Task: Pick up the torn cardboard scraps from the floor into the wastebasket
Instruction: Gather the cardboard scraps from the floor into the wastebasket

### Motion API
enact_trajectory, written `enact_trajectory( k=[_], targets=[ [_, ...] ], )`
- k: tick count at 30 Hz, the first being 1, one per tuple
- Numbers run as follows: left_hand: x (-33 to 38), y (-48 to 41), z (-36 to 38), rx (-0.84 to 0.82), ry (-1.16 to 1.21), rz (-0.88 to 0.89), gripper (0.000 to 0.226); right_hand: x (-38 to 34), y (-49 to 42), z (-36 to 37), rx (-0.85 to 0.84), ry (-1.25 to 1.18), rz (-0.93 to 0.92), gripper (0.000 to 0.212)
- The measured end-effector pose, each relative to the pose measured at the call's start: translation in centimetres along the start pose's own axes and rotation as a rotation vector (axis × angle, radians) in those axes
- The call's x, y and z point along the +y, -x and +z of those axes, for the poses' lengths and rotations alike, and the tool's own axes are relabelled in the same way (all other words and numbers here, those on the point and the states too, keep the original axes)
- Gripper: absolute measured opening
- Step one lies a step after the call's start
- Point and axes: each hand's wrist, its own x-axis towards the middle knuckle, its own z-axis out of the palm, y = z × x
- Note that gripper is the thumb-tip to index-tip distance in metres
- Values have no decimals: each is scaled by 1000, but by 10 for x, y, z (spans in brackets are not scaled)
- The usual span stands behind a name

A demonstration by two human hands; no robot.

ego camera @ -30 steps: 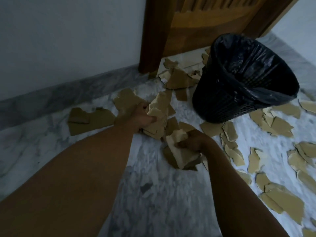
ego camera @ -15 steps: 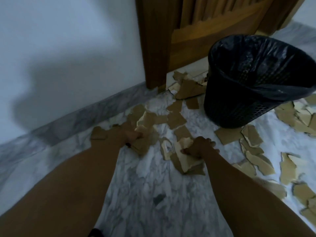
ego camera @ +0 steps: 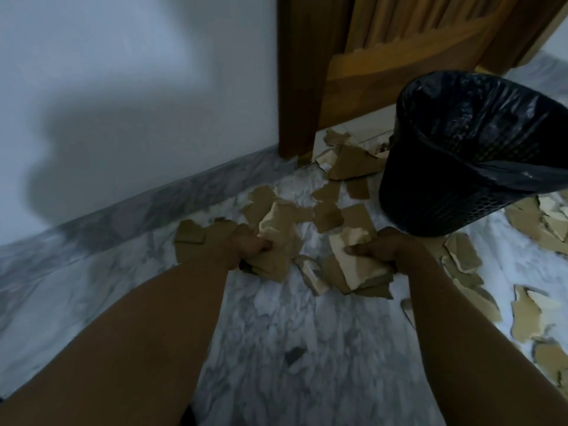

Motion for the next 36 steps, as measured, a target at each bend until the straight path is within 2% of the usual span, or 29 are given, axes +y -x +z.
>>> enact_trajectory(
  k=[4,7,9,13,18,21,24,28,29,32,34,36],
  targets=[
    [-13,1,-38,81,182,-65,89,-24,5,42,-141,175,-25,97],
    [-26,-1,-66,113,260,-123,84,-25,3,91,-99,357,-82,102],
    [-34,-3,-80,94,210,-179,95,-21,4,112,-29,423,-80,102],
    [-40,1,-91,163,-176,-115,86,-21,8,116,-1,355,-48,100],
    [-48,-7,-94,109,-331,-132,97,-23,6,112,-62,275,39,108],
    [-48,-8,-93,97,-431,-165,111,-21,5,112,-142,241,38,110],
    [-61,-26,-89,121,-523,-245,140,-24,2,108,-145,188,22,105],
    [-58,-21,-92,177,-534,-187,131,-38,-5,99,-104,51,-45,82],
    [-57,-20,-92,180,-535,-171,132,-43,-6,99,-103,20,-71,82],
    [-59,-21,-90,125,-472,-203,156,-56,-8,107,-84,-90,-139,77],
    [-61,-22,-88,104,-340,-215,155,-67,-10,115,-66,-137,-173,74],
    [-62,-21,-85,99,-197,-214,147,-82,-16,120,-49,-123,-200,88]
  ],
)
